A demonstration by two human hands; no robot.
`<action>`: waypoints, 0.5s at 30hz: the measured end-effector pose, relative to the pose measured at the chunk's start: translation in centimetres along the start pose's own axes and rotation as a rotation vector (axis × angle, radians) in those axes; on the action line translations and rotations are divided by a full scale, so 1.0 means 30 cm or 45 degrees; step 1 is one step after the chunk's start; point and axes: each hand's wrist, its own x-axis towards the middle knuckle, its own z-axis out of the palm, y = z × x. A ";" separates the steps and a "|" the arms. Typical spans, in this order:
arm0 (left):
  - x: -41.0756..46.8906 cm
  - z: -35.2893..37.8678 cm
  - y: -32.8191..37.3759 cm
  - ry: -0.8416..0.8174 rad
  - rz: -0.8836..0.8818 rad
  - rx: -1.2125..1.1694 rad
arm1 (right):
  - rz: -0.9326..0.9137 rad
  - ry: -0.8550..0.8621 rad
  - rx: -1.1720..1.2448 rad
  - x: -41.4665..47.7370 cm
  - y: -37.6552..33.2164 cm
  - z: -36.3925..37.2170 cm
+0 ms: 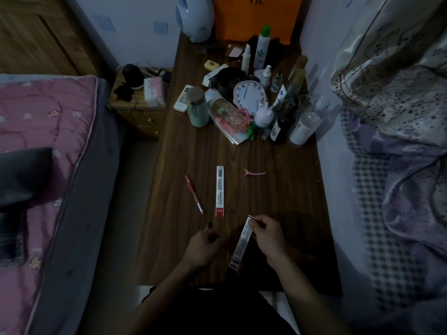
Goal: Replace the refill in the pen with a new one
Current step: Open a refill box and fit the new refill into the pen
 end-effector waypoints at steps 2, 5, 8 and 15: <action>0.012 -0.007 -0.020 0.017 -0.017 0.049 | -0.007 -0.031 -0.136 0.027 0.019 0.013; 0.031 -0.016 -0.050 0.031 -0.046 0.078 | -0.058 -0.076 -0.296 0.050 0.032 0.038; 0.041 -0.019 -0.068 0.026 -0.037 0.109 | -0.127 -0.098 -0.451 0.071 0.045 0.058; 0.048 -0.022 -0.091 0.055 -0.063 0.062 | -0.167 -0.108 -0.652 0.098 0.090 0.075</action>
